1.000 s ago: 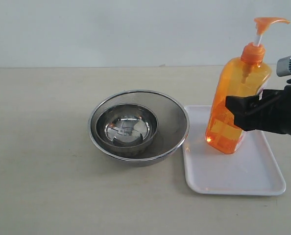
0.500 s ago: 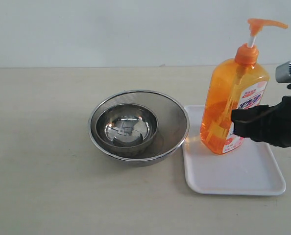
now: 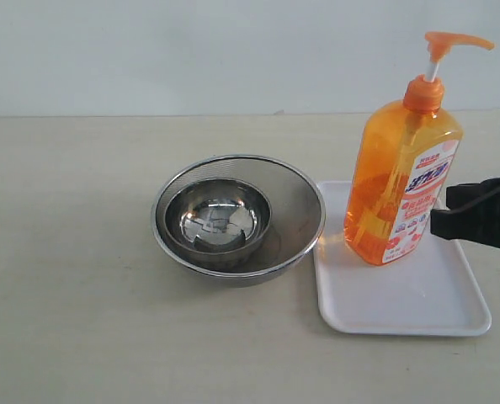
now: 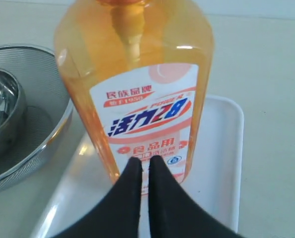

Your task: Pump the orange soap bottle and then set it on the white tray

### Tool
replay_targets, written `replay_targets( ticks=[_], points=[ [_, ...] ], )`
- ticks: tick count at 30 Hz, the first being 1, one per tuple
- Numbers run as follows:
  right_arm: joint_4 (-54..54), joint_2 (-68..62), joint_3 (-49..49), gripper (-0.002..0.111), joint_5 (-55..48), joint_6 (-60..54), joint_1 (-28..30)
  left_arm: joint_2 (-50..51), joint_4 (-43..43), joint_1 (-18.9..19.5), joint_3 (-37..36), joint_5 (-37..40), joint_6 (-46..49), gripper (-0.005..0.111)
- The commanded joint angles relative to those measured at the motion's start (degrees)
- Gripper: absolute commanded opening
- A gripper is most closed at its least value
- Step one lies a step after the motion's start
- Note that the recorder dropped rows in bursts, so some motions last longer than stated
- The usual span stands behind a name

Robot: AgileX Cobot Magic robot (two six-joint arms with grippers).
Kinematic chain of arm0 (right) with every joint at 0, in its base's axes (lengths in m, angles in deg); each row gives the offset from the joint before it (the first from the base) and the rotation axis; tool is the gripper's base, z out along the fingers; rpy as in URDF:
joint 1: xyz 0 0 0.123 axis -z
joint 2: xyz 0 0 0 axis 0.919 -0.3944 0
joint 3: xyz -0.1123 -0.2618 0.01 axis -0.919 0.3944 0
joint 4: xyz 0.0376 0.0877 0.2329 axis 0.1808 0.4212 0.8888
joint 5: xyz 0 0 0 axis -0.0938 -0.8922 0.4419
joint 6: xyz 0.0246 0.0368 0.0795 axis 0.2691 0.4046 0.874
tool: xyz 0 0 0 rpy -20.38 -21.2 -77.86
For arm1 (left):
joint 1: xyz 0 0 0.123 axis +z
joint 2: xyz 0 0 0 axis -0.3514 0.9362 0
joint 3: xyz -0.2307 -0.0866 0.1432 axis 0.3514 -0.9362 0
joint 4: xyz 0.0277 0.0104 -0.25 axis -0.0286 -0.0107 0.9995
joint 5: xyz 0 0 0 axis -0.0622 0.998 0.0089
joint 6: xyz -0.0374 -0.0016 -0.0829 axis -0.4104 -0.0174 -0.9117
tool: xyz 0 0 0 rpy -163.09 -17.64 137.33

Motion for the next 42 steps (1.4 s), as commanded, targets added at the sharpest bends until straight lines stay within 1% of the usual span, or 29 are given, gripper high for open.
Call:
replay_targets(
  ticks=[1, 2, 4, 7, 13, 32, 37, 38, 40, 41, 42],
  points=[
    [16.52, -5.46, -0.31, 0.0, 4.03, -16.12, 3.04, -0.17, -0.15, 0.2, -0.19, 0.03, -0.2, 0.005],
    [20.36, -6.44, -0.31, 0.0, 5.08, -18.78, 3.71, -0.17, -0.15, 0.2, -0.19, 0.03, -0.2, 0.005],
    [24.64, -8.67, -0.31, 0.0, 8.53, -22.66, 4.1, -0.17, -0.15, 0.2, -0.19, 0.03, -0.2, 0.005],
    [24.99, -11.22, -0.31, 0.0, 12.89, -22.91, 4.1, -0.17, -0.15, 0.2, -0.19, 0.03, -0.2, 0.005],
    [25.26, -13.65, -0.42, 0.0, 17.53, -22.91, 4.1, -0.17, -0.15, 0.2, -0.19, 0.03, -0.2, 0.005],
    [24.31, -19.47, -9.16, 0.0, 16.84, -25.63, 4.1, -0.17, -0.15, 0.2, -0.19, 0.03, -0.2, 0.005],
    [24.13, -21.74, -10.16, 0.0, 19.8, -25.63, 4.1, -0.17, -0.15, 0.2, -0.19, 0.03, -0.2, 0.005],
    [24.13, -21.6, -10.16, 0.002, 19.51, -25.63, 4.1, -0.17, -0.15, 0.2, -0.19, 0.03, -0.2, 0.005],
    [24.59, -21.26, -10.16, 0.012, 19.6, -25.63, 4.1, -0.17, -0.15, 0.2, -0.19, 0.03, -0.2, 0.005],
    [24.97, -21.13, -10.16, 0.019, 20.28, -25.4, 4.1, -0.17, -0.15, 0.2, -0.19, 0.03, -0.2, 0.005],
    [25.09, -21.13, -10.16, 0.033, 21.26, -25.25, 4.1, -0.17, -0.15, 0.2, -0.19, 0.03, -0.2, 0.005]
  ],
)
